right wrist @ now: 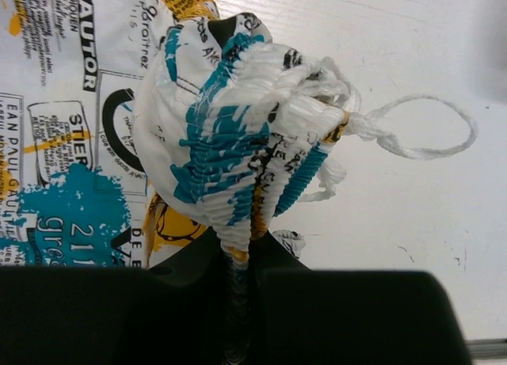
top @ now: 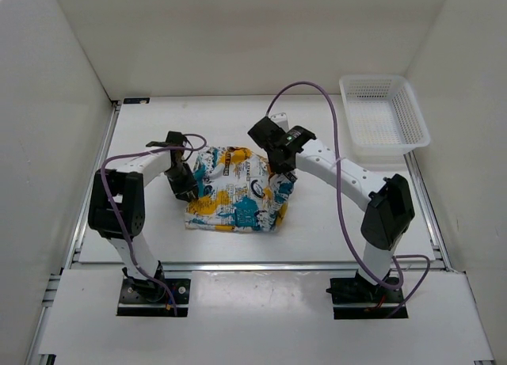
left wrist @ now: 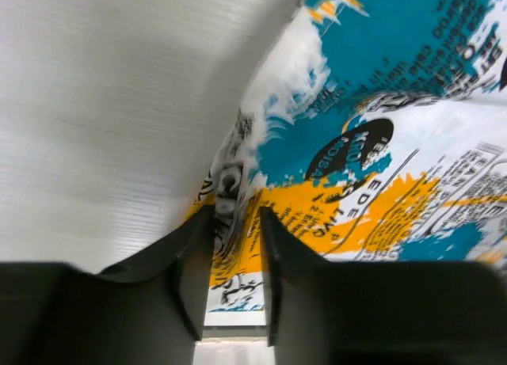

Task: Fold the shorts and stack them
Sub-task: Fold the shorts

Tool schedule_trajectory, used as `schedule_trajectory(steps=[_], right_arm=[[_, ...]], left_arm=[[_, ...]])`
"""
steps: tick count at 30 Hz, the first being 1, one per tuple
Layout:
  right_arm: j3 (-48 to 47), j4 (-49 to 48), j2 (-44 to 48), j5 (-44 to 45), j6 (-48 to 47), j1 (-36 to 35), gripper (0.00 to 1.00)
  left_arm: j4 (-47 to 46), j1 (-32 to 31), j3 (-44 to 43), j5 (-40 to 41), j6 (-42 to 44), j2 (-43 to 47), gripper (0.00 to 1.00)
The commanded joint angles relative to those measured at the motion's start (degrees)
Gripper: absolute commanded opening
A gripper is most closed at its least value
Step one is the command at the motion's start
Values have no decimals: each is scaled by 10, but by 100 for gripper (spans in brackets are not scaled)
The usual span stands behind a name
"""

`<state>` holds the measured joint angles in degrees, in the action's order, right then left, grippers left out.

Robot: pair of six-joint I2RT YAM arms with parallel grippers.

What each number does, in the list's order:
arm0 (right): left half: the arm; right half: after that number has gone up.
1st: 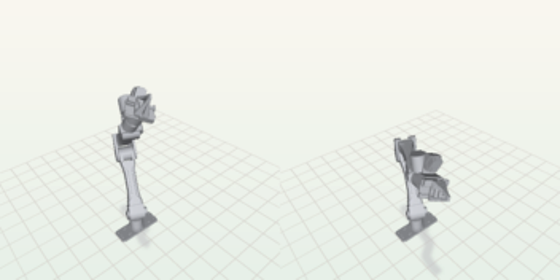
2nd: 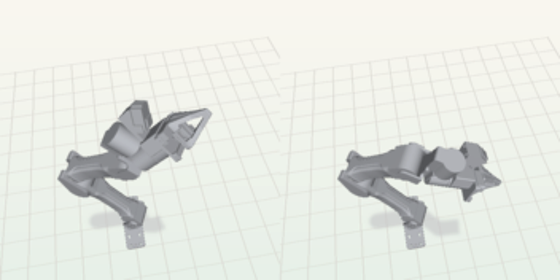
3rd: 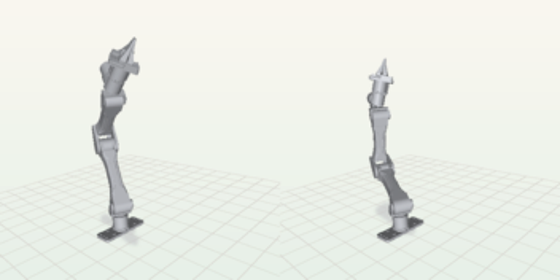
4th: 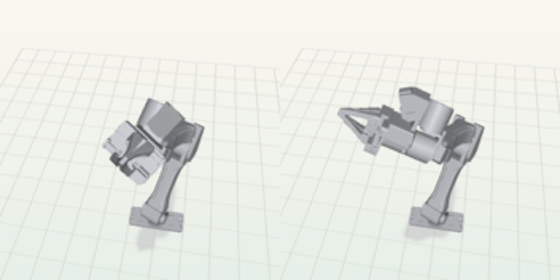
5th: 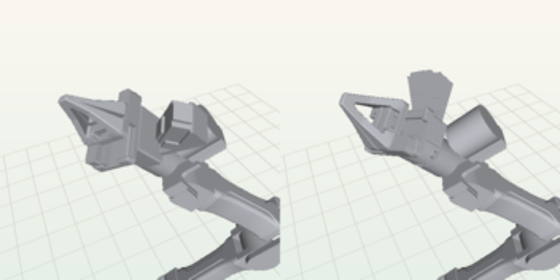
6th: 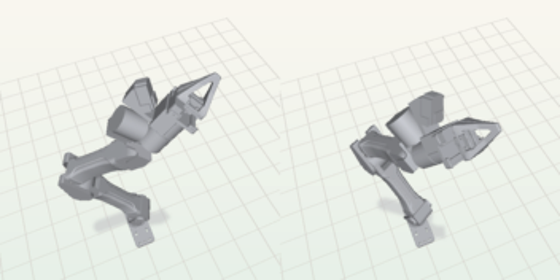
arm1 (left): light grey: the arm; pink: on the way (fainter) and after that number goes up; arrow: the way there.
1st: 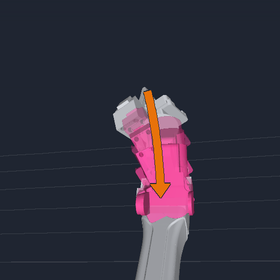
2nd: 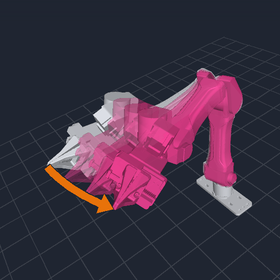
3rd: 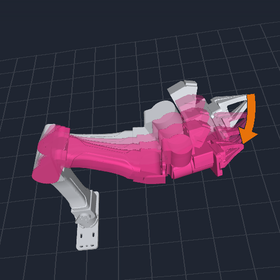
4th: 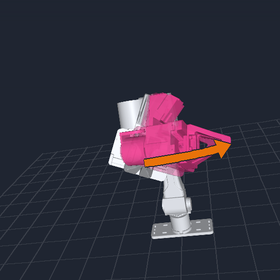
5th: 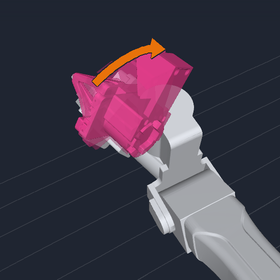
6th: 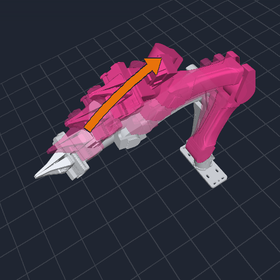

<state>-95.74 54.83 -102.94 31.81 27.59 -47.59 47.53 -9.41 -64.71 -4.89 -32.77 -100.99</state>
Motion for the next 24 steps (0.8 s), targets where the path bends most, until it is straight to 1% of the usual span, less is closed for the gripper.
schedule_trajectory(steps=[1,2,4,7,8,9,10,12,13,14,17,19,20,24], right_arm=[[33,1,29,21,0,26,0],[46,1,37,21,0,33,0],[74,-10,62,29,0,52,0],[141,-29,94,52,-23,80,0],[150,-29,101,66,-29,87,0],[155,-36,106,84,-34,104,0],[155,-36,113,84,-41,113,0],[160,-42,119,84,-54,134,0],[160,-42,119,91,-54,134,0],[154,-42,119,91,-61,144,0],[138,-48,119,91,-72,168,0],[130,-48,119,70,-78,180,0],[124,-53,119,70,-84,180,0],[90,-53,113,33,-84,175,0]], left_arm=[[4,8,-16,4,21,36,44],[4,8,-10,-8,21,36,50],[4,8,-4,-17,26,50,57],[9,2,2,-22,26,68,57],[9,-4,2,-22,26,74,57],[9,-4,7,-22,26,81,47],[9,-4,7,-22,26,94,42],[9,-4,13,-22,26,100,27],[9,-4,6,-17,26,95,12],[9,-4,5,-17,26,95,10],[9,-10,-16,-17,20,72,10],[9,-15,-30,-24,20,55,10],[9,-24,-51,-24,20,30,10],[-2,-49,-91,-39,14,-21,10]])
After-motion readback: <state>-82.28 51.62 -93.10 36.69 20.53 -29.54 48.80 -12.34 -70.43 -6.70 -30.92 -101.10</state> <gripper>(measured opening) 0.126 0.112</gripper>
